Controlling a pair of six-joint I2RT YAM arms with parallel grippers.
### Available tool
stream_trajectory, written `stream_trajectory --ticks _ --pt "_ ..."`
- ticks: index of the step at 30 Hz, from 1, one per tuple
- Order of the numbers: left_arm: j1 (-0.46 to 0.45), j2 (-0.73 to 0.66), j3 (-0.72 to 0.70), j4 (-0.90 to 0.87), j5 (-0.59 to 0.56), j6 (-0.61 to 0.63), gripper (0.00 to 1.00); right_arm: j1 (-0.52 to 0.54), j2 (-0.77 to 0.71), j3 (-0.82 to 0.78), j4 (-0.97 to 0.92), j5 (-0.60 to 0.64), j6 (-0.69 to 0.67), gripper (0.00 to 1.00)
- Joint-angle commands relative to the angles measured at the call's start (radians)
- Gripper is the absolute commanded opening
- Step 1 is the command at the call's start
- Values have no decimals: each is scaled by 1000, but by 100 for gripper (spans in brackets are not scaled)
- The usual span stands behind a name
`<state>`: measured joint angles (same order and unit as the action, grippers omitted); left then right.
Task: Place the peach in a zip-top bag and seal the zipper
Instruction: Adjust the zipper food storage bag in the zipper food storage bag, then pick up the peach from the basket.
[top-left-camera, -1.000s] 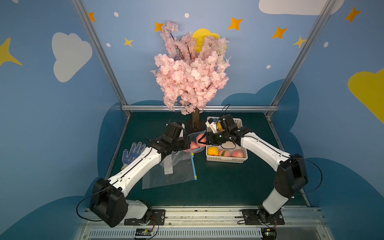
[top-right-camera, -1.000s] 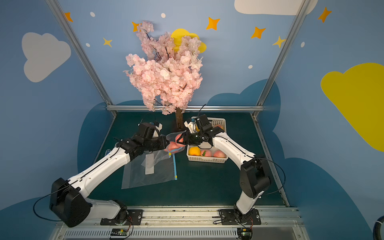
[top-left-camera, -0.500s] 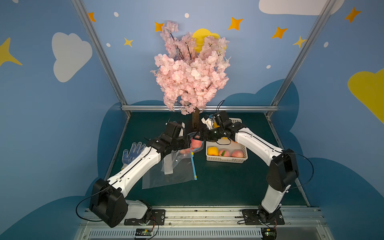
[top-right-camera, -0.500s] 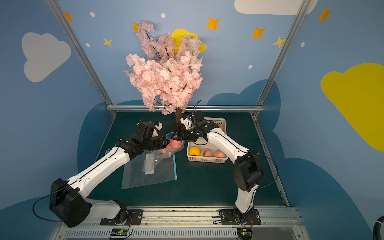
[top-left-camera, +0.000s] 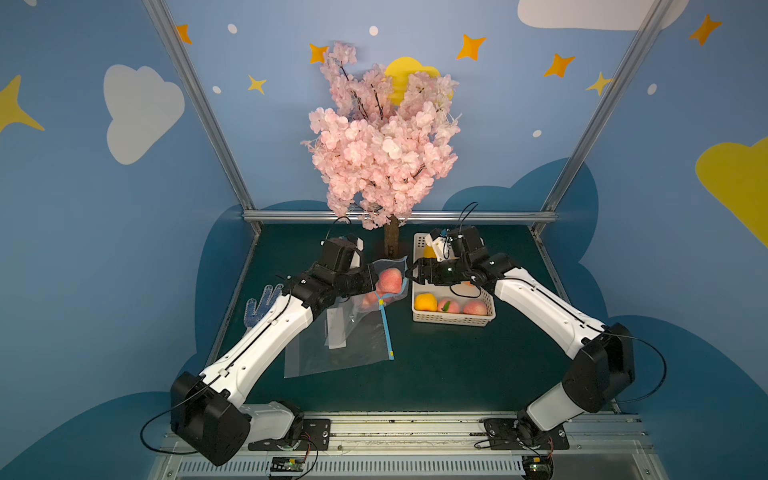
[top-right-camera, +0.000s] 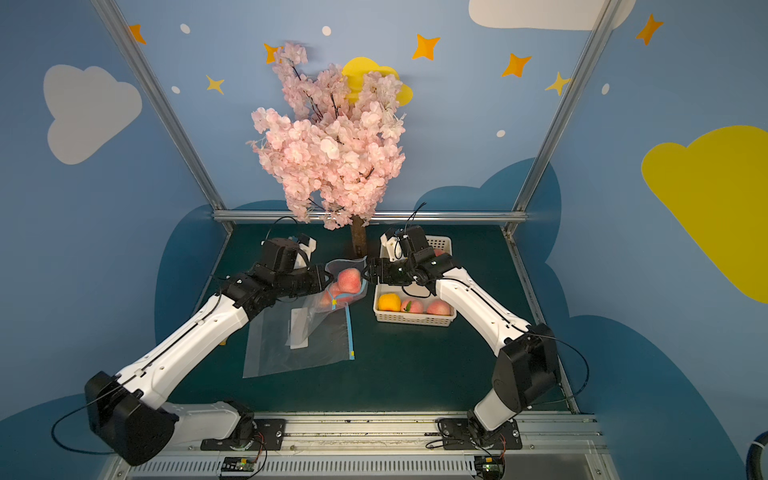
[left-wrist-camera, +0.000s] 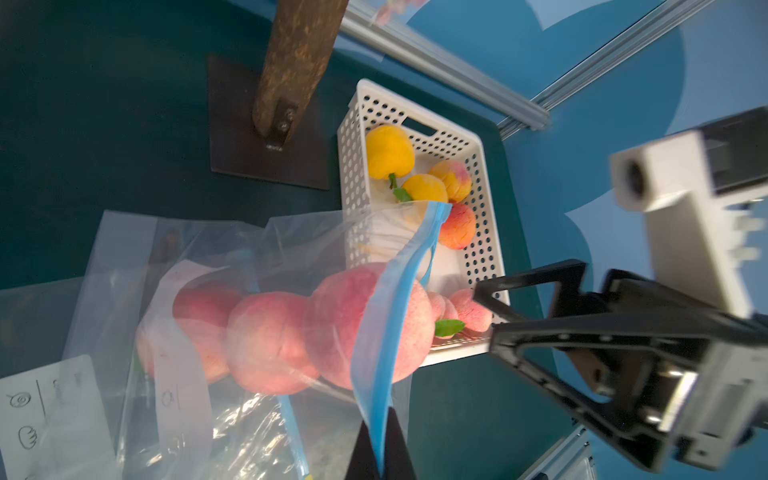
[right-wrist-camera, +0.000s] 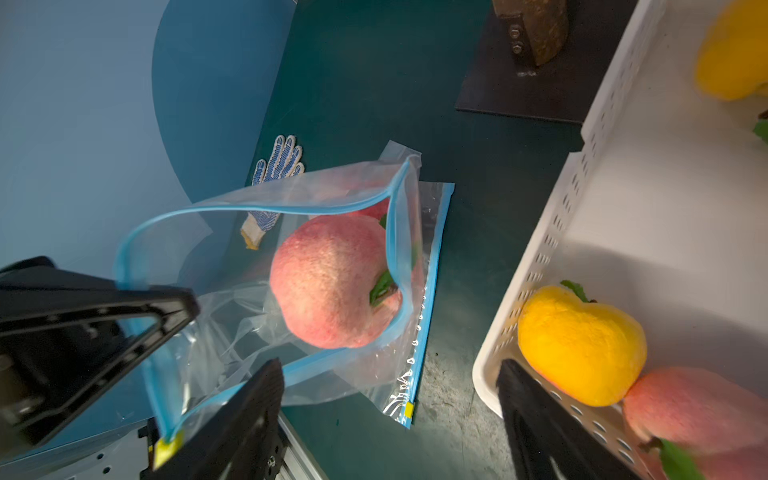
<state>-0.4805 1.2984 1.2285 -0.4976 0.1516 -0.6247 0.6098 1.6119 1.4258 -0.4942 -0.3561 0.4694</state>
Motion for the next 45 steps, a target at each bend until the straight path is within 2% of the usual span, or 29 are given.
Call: stream_trajectory --ticks 1,5,8,13,15,17,20,23,26,29,32,37,42,43,45 --pt "5 -38 46 -25 65 11 3 39 73 93 -33 62 -4 78" --pt "5 -56 61 -31 50 41 3 50 146 205 -106 84 26 74" --pt "6 -41 43 -30 16 55 3 37 115 216 -135 50 12 75" --pt "5 20 -10 4 21 61 3 -51 -55 44 -72 32 55 84" --pt "2 45 -15 11 28 65 3 -88 -130 -87 17 95 38 86" --pt "-4 63 -15 15 31 72 3 -126 -148 -139 8 162 19 87" --pt "-18 78 -17 17 31 78 3 -171 -66 -134 -57 304 -36 88" --pt "-31 80 -24 23 32 76 3 -208 87 -59 -92 381 -65 88" --pt "-44 76 -30 23 31 72 3 -217 261 137 -219 508 -60 88" --pt "-52 78 -35 23 33 65 3 -219 457 389 -348 596 -179 88" --pt "-57 84 -32 25 41 59 3 -221 614 566 -412 654 -259 88" --pt "-66 95 -24 30 43 54 3 -227 718 661 -421 646 -337 88" --pt "-66 102 -21 33 42 53 3 -241 725 637 -427 556 -333 87" --pt "-66 103 -20 34 42 55 3 -243 724 630 -426 549 -328 85" --pt "-66 103 -18 33 39 55 3 -246 723 625 -427 549 -322 69"
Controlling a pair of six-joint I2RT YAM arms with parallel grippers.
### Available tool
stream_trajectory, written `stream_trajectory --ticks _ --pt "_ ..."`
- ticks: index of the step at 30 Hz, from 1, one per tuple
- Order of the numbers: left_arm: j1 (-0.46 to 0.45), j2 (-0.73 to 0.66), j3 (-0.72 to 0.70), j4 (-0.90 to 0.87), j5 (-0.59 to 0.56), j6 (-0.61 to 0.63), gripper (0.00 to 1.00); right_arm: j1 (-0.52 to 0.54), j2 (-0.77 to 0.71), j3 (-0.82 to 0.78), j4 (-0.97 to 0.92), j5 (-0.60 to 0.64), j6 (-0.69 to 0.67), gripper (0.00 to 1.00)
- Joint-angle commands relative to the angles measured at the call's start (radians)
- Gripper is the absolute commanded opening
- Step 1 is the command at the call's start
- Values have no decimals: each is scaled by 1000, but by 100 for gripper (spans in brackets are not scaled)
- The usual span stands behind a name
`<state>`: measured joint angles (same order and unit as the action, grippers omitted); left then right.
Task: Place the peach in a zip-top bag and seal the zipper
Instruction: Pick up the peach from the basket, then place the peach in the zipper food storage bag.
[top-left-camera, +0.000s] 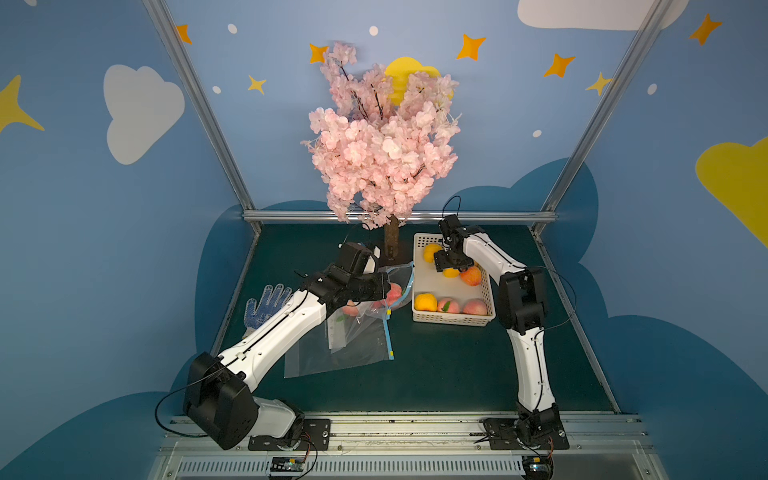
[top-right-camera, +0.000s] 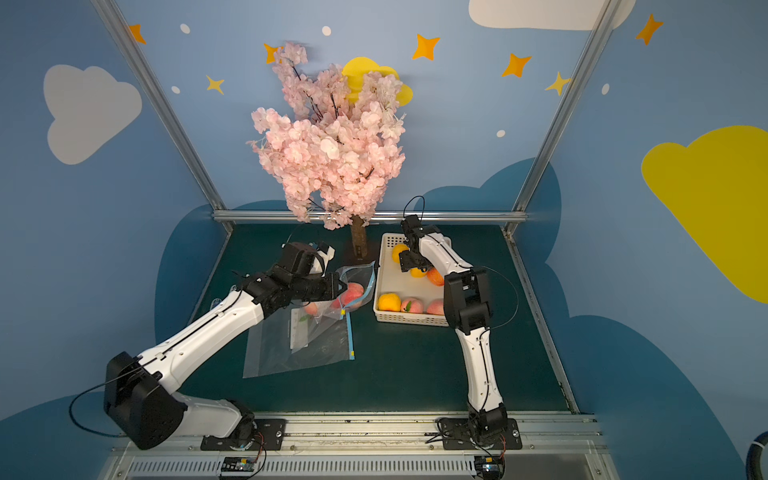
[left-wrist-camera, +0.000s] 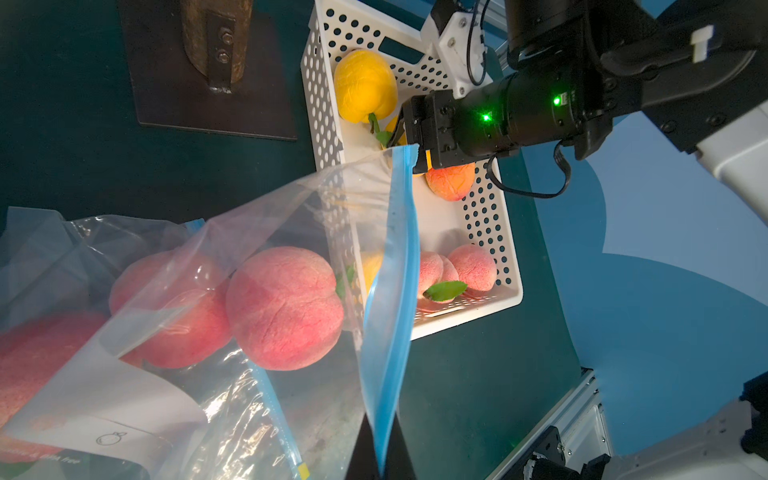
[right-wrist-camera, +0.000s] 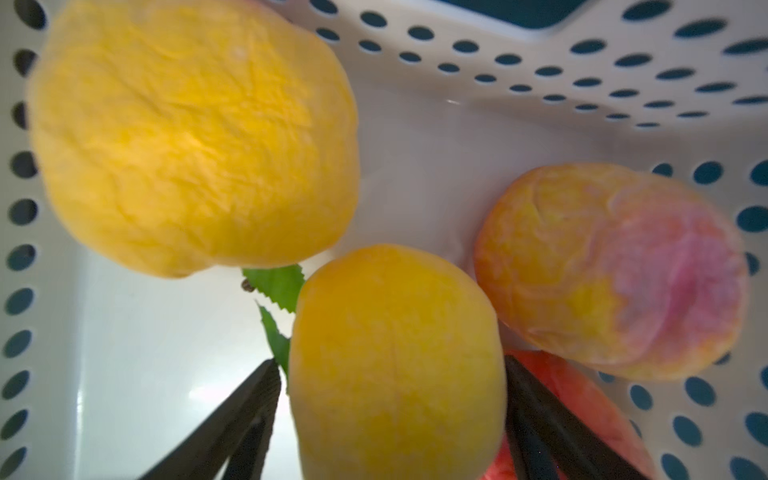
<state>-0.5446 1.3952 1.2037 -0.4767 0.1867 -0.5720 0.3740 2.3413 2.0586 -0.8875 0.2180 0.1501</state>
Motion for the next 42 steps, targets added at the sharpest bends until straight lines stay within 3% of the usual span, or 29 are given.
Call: stream_trajectory --ticks 1,4,9,12,14,20,24,32,36,42 --pt "-2 5 7 11 3 1 3 -12 -12 -10 -34 -27 3 62" --pt "-2 3 7 10 -4 4 3 -12 -62 -22 -34 -55 4 49" --pt "-2 1 6 4 -13 0 3 1 -244 -82 -37 -171 12 48" --pt "-2 -2 6 1 -21 -6 3 31 -402 -203 9 -375 -20 49" --pt "-2 -5 10 -3 -32 -11 3 51 -508 -305 72 -581 -37 50" --pt "-2 -10 27 -15 -55 -22 3 143 -759 -588 334 -763 64 51" --pt "-2 -16 38 -2 -19 -11 3 201 -820 -693 504 -731 140 53" --pt "0 -79 49 -17 -8 4 3 265 -671 -595 496 -670 160 57" --pt "0 -115 58 -28 -10 9 3 287 -600 -513 490 -662 203 73" --pt "9 -131 74 -45 -15 21 3 286 -601 -482 506 -685 249 85"
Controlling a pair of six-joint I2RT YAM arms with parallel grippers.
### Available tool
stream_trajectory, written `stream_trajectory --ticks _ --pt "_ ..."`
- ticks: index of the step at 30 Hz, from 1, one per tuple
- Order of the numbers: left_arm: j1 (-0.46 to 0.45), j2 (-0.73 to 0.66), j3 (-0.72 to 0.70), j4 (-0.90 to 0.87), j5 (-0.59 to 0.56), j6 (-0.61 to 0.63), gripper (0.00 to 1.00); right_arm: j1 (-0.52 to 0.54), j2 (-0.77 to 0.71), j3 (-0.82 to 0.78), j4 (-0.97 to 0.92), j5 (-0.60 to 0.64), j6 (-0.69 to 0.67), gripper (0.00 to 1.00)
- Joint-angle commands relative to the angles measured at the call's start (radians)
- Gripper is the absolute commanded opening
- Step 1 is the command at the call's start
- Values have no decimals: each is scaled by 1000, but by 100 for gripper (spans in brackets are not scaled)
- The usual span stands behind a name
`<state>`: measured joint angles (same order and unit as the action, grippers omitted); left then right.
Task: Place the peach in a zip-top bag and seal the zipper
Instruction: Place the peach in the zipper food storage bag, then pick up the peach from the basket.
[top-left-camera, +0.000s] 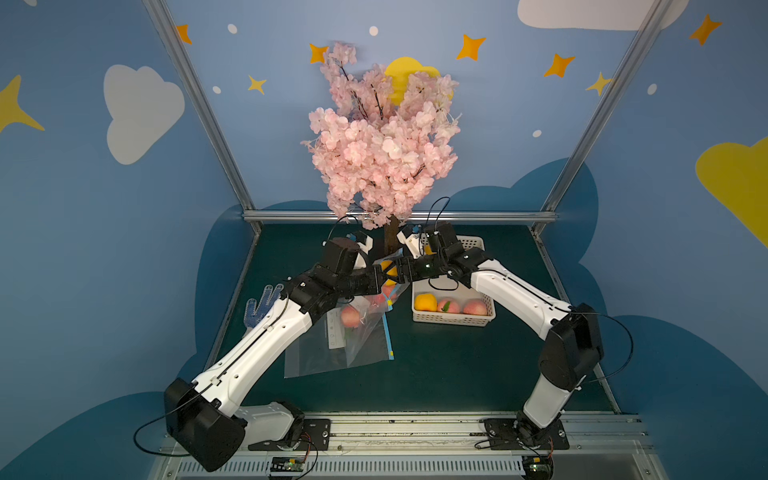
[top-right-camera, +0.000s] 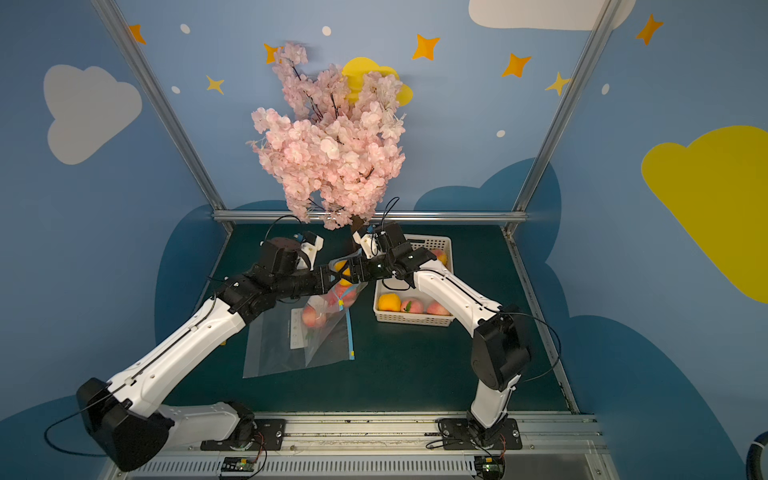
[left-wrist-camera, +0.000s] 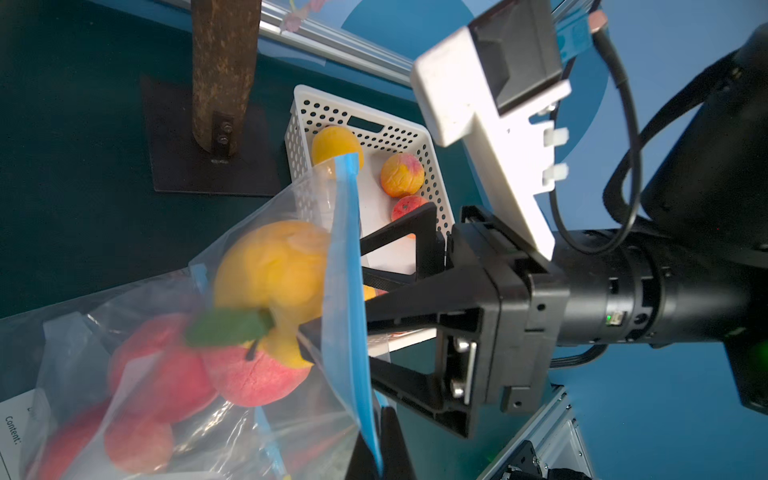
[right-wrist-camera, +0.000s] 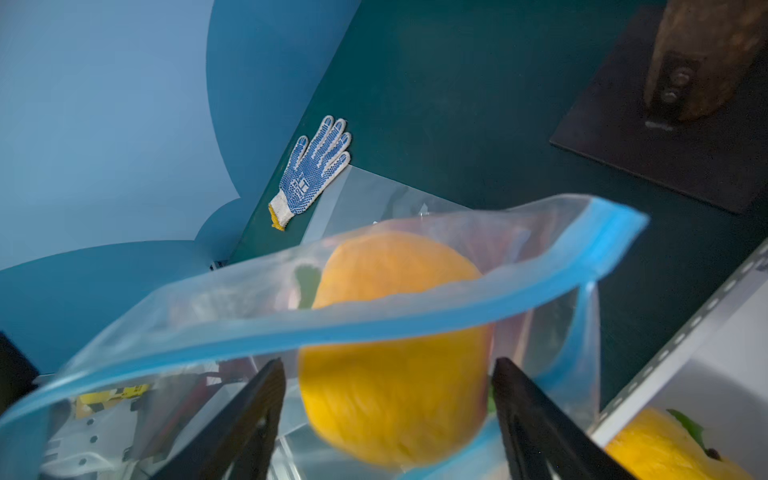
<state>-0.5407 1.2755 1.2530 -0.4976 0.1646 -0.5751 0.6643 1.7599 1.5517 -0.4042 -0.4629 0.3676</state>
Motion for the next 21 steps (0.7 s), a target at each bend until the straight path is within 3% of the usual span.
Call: stream_trajectory --ticks 1,9,12,18,21 --pt "6 -11 26 -32 -4 28 3 -12 -36 14 22 -2 38 87" --pt "19 -1 4 -55 -59 59 3 -98 -258 -154 49 -9 73 89" --pt "20 -1 -3 -56 -65 69 3 -139 -316 -222 25 68 68 89" --pt "22 -20 -7 -71 -64 90 3 -177 -199 -189 -270 371 14 88" --pt "22 -25 -15 -73 -48 96 3 -176 -118 -119 -403 353 -31 88"
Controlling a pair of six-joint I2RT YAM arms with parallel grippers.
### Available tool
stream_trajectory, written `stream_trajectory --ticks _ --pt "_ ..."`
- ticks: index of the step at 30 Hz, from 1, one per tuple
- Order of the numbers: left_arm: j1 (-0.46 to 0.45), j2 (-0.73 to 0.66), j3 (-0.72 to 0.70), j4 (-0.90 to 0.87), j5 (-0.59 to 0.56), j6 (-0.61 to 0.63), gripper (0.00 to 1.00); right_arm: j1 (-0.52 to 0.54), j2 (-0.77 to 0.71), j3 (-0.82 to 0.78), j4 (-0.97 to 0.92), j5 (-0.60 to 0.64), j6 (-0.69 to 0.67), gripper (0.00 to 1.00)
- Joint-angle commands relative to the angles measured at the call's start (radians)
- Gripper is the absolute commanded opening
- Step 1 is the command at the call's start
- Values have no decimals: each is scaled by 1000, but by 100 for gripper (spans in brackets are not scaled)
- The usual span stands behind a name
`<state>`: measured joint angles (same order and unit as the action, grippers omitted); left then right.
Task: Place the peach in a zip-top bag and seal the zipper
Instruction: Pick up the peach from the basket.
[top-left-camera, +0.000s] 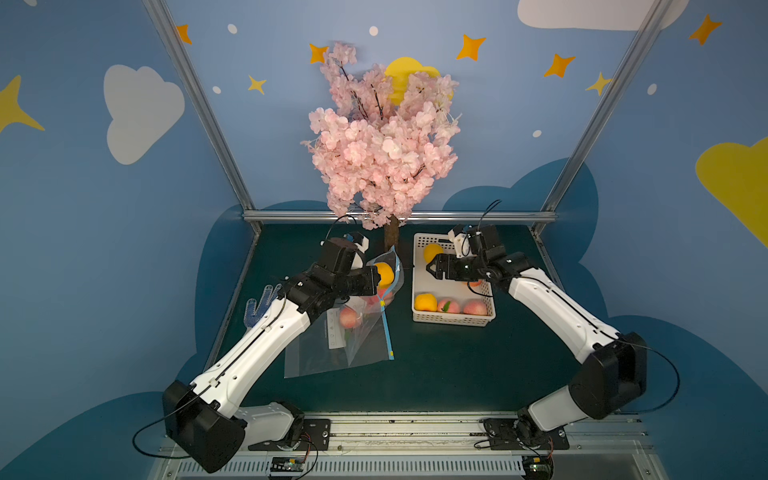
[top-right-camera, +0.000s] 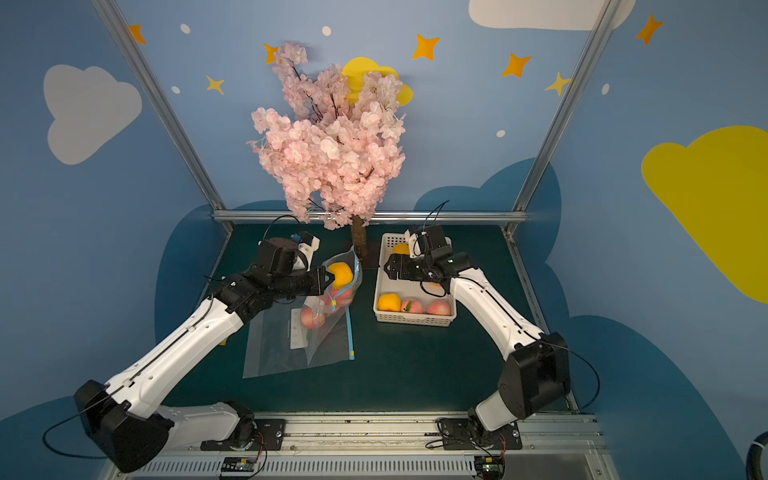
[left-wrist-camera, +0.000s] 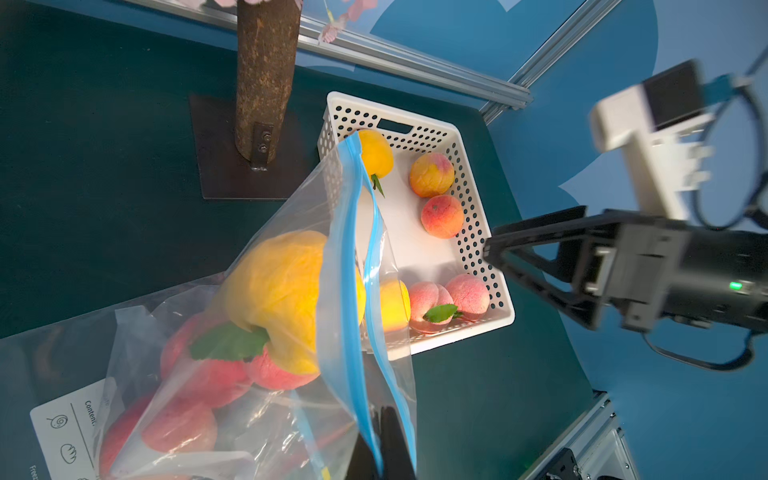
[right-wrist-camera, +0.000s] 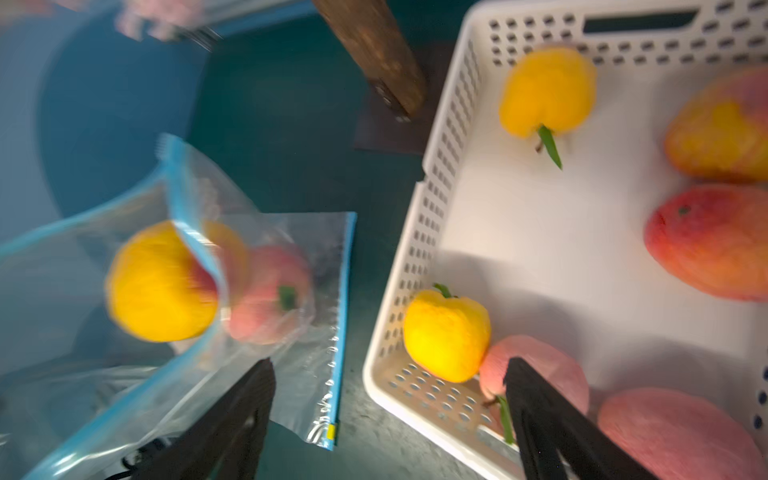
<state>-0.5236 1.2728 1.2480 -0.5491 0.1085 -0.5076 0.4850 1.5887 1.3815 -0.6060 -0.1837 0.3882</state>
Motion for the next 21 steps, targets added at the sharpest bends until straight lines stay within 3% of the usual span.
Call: stream_trajectory --ticks 1,8,21 --pt "5 -24 -12 -20 12 29 3 6 84 78 -243 69 -69 88" --pt "5 -30 -22 -11 14 28 3 48 220 144 -338 30 -161 86" --pt "7 -40 -19 -14 20 26 3 73 346 212 -331 21 -181 82"
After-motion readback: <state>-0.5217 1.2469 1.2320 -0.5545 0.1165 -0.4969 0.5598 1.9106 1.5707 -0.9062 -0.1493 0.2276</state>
